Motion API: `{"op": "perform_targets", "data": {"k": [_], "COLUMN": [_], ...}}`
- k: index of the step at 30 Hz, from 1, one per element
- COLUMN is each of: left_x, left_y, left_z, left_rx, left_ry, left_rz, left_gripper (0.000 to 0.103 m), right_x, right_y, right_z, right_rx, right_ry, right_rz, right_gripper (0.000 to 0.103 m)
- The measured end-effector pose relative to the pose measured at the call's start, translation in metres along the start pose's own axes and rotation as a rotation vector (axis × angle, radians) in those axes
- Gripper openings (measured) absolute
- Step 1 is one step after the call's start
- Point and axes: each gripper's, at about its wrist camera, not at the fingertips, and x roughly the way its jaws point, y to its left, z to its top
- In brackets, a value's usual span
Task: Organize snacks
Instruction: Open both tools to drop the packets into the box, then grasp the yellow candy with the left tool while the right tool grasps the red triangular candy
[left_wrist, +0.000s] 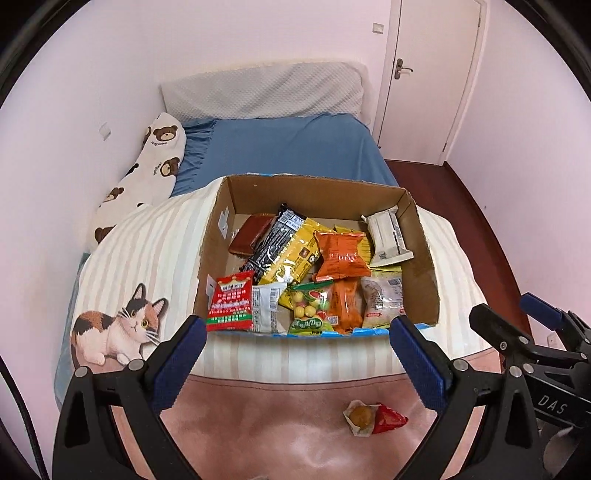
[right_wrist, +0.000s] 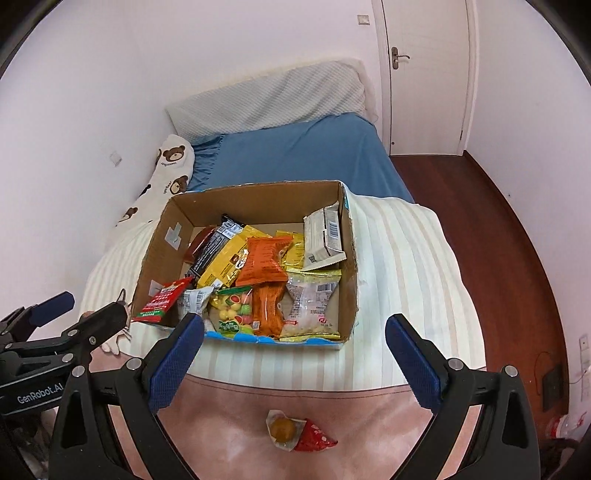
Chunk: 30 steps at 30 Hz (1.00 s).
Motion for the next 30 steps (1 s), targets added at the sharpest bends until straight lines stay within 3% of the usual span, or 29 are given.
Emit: {"op": "perform_targets", "data": {"k": [4, 7, 11, 16, 18, 20, 24, 25, 27, 30], "left_x": [0.002, 0.017, 0.056, 0.119, 0.14, 0.152, 0.168, 0.171, 0.175, 0.178], "left_y": [-0.002, -0.007, -0.02, -0.036, -0.037, -0.036, -0.033, -0.033, -0.033, -0.038], "left_z": [-0.014, -0.032, -0.068, -0.114, -0.13, -0.14, -0.153, -0.156, -0.159, -0.161], "left_rx": [-0.01, 0.003, 0.022, 0.045, 0.03, 0.019, 0.009, 0.006, -0.003, 0.004], "left_ry": [0.017, 0.067, 0.198, 0.397, 0.475, 0.509, 0.559, 0.571, 0.588, 0.594], "left_rz": [0.005, 0.008, 0.012, 0.028, 0.022, 0.027, 0.033, 0.028, 0.012, -0.008], "left_gripper": [0.102, 0.101, 0.101, 0.101, 0.101, 0.101, 0.101, 0.101, 0.101, 0.101], "right_x": [0.009, 0.031, 0.07, 0.129, 0.149, 0.167, 0.192, 0.196, 0.202, 0.199], "right_y": [-0.014, -0.036, -0.064, -0.088, -0.095, -0.1, -0.101, -0.101, -0.102, -0.103], "right_z": [-0.016, -0.044, -0.086, -0.145, -0.166, -0.181, -0.202, -0.206, -0.209, -0.209], "right_rx": [0.022, 0.057, 0.11, 0.222, 0.288, 0.367, 0.465, 0.475, 0.48, 0.461], "right_ry": [0.063, 0.168, 0.327, 0.522, 0.572, 0.615, 0.651, 0.649, 0.628, 0.616], "right_rz": [0.009, -0.004, 0.01, 0.111, 0.165, 0.216, 0.284, 0.286, 0.269, 0.25], "right_gripper": [0.101, 0.101, 0.101, 0.1, 0.092, 0.082, 0.071, 0.07, 0.052, 0.049]}}
